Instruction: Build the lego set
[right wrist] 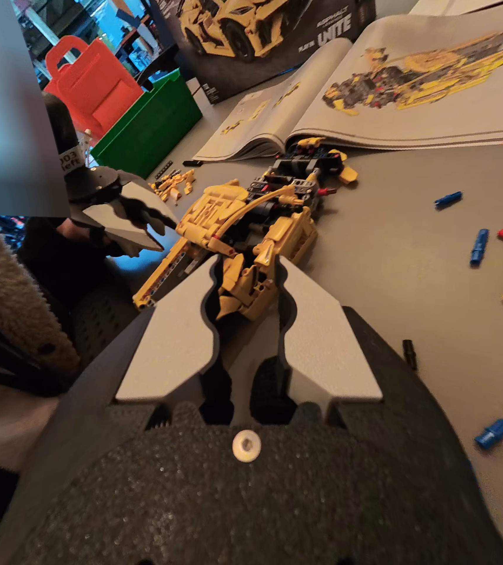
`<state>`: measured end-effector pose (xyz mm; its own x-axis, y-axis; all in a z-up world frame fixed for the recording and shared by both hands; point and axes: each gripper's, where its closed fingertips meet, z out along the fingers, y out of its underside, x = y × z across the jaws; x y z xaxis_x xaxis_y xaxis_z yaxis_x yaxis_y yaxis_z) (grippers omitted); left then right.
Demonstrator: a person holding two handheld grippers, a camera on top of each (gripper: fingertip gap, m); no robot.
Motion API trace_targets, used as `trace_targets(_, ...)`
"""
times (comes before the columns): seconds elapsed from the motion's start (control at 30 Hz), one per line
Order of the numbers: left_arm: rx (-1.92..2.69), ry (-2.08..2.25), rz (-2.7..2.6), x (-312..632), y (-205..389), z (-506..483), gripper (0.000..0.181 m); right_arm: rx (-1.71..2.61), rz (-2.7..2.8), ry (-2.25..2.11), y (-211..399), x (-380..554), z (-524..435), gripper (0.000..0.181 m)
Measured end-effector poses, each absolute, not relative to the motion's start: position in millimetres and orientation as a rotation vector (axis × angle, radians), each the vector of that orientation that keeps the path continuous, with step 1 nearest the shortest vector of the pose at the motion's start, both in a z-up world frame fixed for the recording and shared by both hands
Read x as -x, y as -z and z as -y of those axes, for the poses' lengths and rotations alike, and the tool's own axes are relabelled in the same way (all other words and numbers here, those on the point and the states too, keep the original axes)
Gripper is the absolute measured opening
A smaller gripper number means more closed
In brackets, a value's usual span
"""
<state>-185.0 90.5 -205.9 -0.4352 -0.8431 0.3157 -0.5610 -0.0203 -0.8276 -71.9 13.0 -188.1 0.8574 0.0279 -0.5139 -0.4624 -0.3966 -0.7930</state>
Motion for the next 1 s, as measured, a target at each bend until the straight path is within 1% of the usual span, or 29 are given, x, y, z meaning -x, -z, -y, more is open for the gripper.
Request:
trace_targets(0.43, 1.483, 1.447, -1.969, 180.7, 209.3, -92.0, 0.030, 2.030, -0.202, -0.462, 199.9, 86.8, -14.5, 0.027)
trace_targets(0.7, 1.468, 1.481, -1.994, 179.9, 212.9, -87.8, 0.031, 2.072, -0.085, -0.486, 203.2, 105.0, -13.2, 0.024)
trace_targets(0.77, 1.479, 1.496, -1.997, 179.4, 213.9, -87.4, 0.031, 2.073, -0.075, -0.481, 203.2, 106.2, -13.1, 0.025)
trace_targets(0.83, 1.487, 1.506, -1.996, 179.1, 214.6, -88.1, 0.032, 2.066, -0.064, -0.506, 201.9, 109.6, -12.6, 0.031)
trace_targets(1.0, 1.501, 1.527, -1.989, 178.9, 215.4, -91.6, 0.033, 2.053, -0.064, -0.574, 200.6, 114.9, -11.5, 0.035)
